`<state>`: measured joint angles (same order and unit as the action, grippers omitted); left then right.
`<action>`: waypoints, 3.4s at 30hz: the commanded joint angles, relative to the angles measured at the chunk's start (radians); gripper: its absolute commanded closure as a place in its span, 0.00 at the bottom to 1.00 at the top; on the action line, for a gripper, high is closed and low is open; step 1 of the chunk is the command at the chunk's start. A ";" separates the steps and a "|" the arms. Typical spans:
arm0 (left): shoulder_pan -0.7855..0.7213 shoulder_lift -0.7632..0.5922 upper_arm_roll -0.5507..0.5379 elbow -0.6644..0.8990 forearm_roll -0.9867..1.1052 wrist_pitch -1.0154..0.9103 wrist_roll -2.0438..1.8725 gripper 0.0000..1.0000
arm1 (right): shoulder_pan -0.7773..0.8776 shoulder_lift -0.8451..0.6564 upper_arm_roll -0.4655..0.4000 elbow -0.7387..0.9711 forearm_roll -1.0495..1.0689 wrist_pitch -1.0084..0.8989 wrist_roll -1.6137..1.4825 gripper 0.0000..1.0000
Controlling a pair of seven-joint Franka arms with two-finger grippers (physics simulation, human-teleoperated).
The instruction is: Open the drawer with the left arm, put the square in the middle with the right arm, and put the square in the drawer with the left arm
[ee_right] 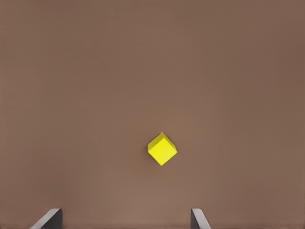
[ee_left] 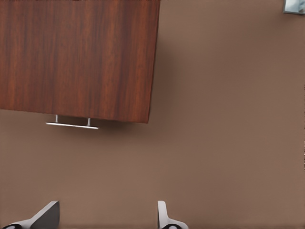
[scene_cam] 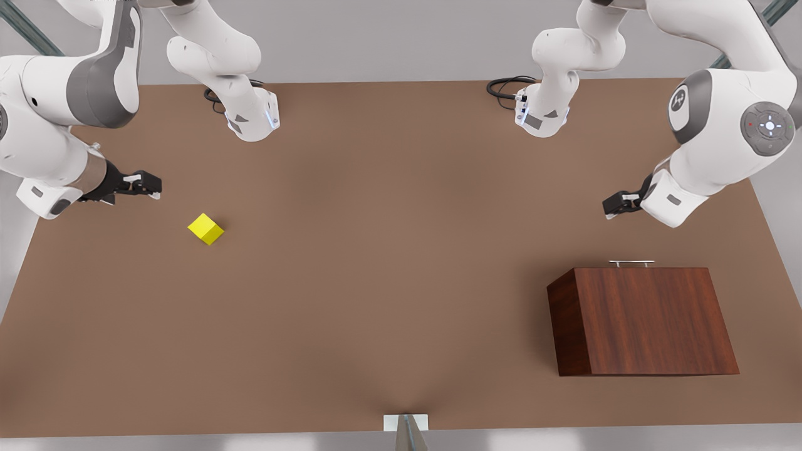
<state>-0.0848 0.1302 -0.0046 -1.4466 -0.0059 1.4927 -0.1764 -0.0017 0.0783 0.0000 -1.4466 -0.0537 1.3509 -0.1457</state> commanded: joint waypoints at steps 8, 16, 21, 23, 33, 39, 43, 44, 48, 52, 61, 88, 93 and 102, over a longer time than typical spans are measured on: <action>0.011 -0.239 0.101 -0.850 -0.002 0.836 -0.604 0.00 | -0.011 0.032 0.067 -0.233 -0.037 0.105 0.532 0.00; 0.019 -0.290 0.187 -1.117 -0.008 1.244 -0.836 0.00 | -0.021 -0.049 -0.002 -0.768 0.012 0.677 0.805 0.00; 0.065 -0.254 0.216 -1.129 -0.005 1.367 -0.819 0.00 | -0.021 -0.051 -0.040 -0.951 0.012 0.932 0.776 0.00; 0.068 -0.253 0.245 -1.129 -0.005 1.371 -0.819 0.00 | -0.021 -0.040 -0.063 -0.986 0.012 0.970 0.773 0.00; 0.122 -0.170 0.245 -1.143 -0.091 1.517 -0.833 0.00 | -0.031 0.037 -0.150 -1.088 0.015 1.172 0.723 0.00; 0.122 -0.130 0.242 -1.115 -0.170 1.561 -0.834 0.00 | -0.031 0.072 -0.150 -1.092 0.057 1.180 0.716 0.00; 0.122 -0.129 0.233 -1.104 -0.181 1.561 -0.834 0.00 | -0.031 0.084 -0.150 -1.092 0.058 1.180 0.716 0.00; 0.122 -0.121 0.232 -1.101 -0.181 1.563 -0.834 0.00 | -0.031 0.093 -0.150 -1.091 0.058 1.185 0.716 0.00; 0.120 -0.083 0.224 -1.088 -0.181 1.583 -0.834 0.00 | -0.024 0.144 -0.150 -1.086 0.083 1.228 0.716 0.00; 0.120 -0.076 0.216 -1.078 -0.181 1.584 -0.833 0.00 | -0.020 0.172 -0.150 -1.083 0.084 1.243 0.716 0.00; 0.120 -0.058 0.167 -1.065 -0.183 1.584 -0.834 0.00 | -0.017 0.187 -0.150 -1.071 0.086 1.243 0.716 0.09; 0.120 -0.020 0.140 -1.063 -0.220 1.566 -0.850 0.00 | 0.718 0.368 -0.031 -0.439 0.259 1.027 1.468 0.42; 0.120 -0.030 0.140 -1.063 -0.221 1.526 -0.859 0.00 | 0.920 0.534 -0.031 -0.230 0.258 1.039 1.759 0.42; 0.120 -0.058 0.140 -1.065 -0.221 1.417 -0.881 0.00 | 1.032 0.770 -0.049 0.083 0.262 1.034 2.066 0.41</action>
<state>0.0347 0.0657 0.1349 -2.5126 -0.2269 2.8984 -1.0568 1.0324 0.8583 -0.0491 -1.3566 0.2082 2.3880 1.9287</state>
